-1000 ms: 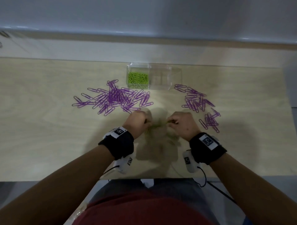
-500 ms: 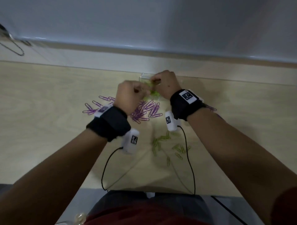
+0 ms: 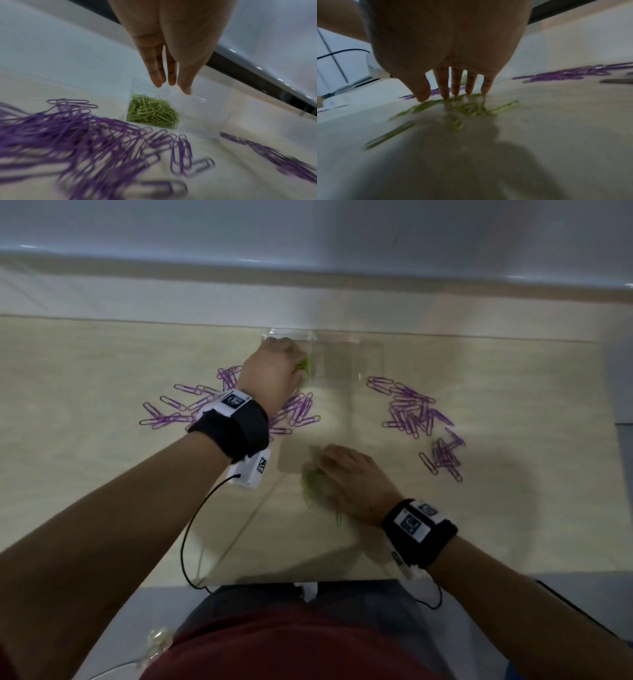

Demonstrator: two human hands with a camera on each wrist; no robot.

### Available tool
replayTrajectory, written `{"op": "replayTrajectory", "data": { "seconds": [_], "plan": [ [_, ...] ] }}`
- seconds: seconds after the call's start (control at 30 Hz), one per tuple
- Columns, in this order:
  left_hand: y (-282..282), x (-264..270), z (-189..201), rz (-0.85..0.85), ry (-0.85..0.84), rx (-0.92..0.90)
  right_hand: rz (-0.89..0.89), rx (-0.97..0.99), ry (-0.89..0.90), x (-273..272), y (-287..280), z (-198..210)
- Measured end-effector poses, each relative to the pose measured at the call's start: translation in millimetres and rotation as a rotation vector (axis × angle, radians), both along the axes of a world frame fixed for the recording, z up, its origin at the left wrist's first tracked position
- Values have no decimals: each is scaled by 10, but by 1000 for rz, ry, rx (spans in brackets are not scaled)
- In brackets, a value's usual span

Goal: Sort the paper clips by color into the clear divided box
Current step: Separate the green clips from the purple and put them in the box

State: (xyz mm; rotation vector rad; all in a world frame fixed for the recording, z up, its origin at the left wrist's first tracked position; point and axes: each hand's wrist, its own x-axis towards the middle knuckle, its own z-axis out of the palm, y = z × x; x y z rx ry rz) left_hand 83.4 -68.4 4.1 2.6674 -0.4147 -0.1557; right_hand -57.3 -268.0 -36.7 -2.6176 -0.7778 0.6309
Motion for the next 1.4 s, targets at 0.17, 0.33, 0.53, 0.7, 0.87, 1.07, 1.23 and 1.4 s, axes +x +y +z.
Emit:
{"op": "replayTrajectory", "data": {
  "seconds": [0.17, 0.33, 0.53, 0.7, 0.87, 1.07, 1.23, 1.4],
  "plan": [
    [137, -771, -74, -253, 303, -225, -69, 72, -12, -277, -212, -23],
    [232, -1232, -424, -355, 417, 26, -355, -48, 66, -279, -684, 74],
    [-88, -1475, -521, -322, 381, 1, -343, -1, 130, -379, -466, -22],
    [-263, -1529, -528, -206, 368, -85, -379, 170, 69, -383, -159, -104],
    [-327, -1492, -550, -182, 286, -116, -313, 98, 75, -253, -53, -167],
    [-371, -1397, -382, -390, 232, 104, -259, 48, 36, -183, -39, -104],
    [-375, -1303, -331, -400, 202, 206, -200, 68, 19, -101, -48, -28],
    [-301, -1277, -460, -362, 123, 196, -205, 98, -120, -52, -85, -30]
  ]
}}
